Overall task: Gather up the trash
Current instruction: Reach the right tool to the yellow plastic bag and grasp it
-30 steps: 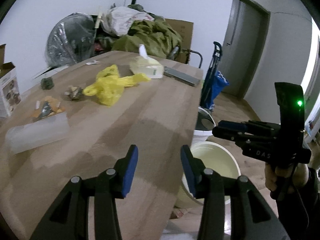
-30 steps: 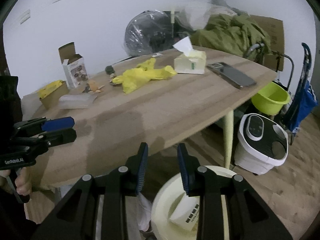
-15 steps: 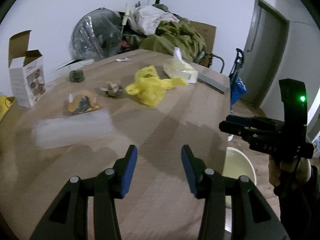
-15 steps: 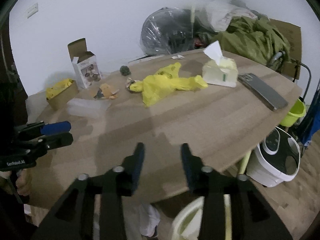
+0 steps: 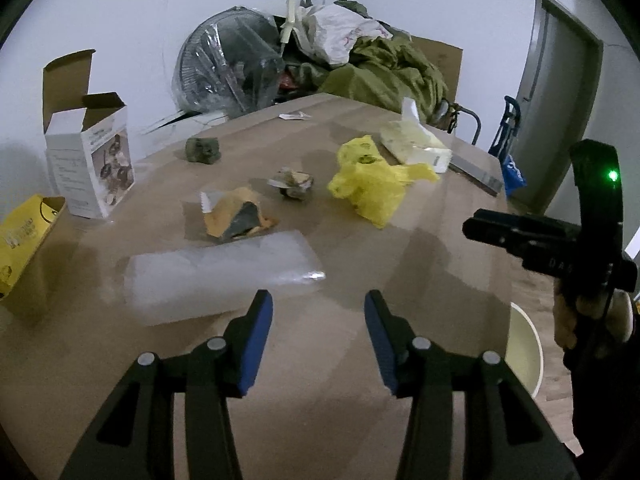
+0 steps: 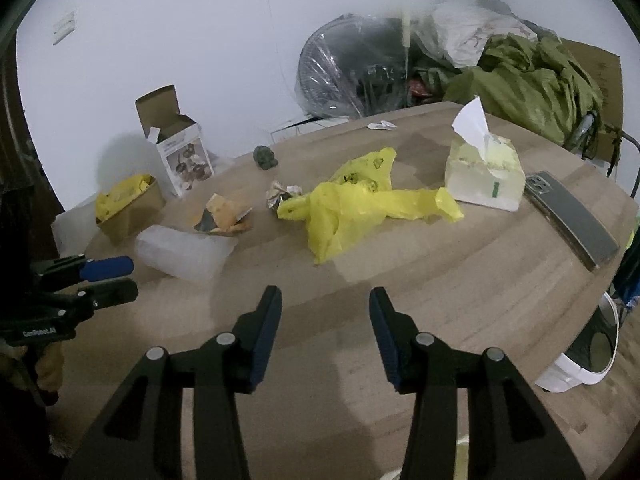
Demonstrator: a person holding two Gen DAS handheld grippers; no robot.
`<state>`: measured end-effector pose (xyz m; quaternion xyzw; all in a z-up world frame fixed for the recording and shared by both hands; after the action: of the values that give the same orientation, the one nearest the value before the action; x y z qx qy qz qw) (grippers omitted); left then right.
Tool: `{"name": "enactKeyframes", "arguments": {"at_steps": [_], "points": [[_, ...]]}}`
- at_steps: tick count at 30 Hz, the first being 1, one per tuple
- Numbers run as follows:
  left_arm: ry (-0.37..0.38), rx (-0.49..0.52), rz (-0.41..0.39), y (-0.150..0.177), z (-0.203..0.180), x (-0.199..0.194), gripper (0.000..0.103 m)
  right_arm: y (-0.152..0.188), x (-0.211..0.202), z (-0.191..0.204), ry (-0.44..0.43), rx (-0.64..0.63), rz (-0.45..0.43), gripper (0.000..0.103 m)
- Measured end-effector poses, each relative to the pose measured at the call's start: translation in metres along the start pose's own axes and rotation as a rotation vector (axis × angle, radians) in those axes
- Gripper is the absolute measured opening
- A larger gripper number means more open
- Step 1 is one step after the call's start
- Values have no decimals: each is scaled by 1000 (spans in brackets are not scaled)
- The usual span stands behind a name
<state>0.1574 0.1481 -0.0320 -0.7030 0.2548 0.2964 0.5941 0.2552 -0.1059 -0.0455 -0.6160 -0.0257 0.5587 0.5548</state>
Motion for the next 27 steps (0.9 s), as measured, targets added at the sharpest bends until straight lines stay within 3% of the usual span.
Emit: {"name": "enactKeyframes", "arguments": {"at_steps": [15,16,20,27], "points": [[-42,32,64,-32,57,34,52,-38,36,-10,-6,2,14,47],[-36,39,66,-34,59,36,54,-40,38,-11,-5,4,14,52],[-20,73,84,-42,68,45,65,-49,47,-16,-1,9,20,54],[10,77,164,-46,88,71,67,-59,71,-18,-5,6,52,57]]}}
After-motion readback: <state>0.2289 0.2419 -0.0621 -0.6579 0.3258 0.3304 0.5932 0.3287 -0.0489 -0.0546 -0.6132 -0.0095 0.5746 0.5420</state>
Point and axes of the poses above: each gripper's, at about its wrist camera, not at the fingertips, and x roughly the way its jaws point, z to its left, y to its underside, the point moved 2 cm from there along x, roughly the way its jaws point, and after that the axes turned 2 degrees about z, right-handed, at the moved point
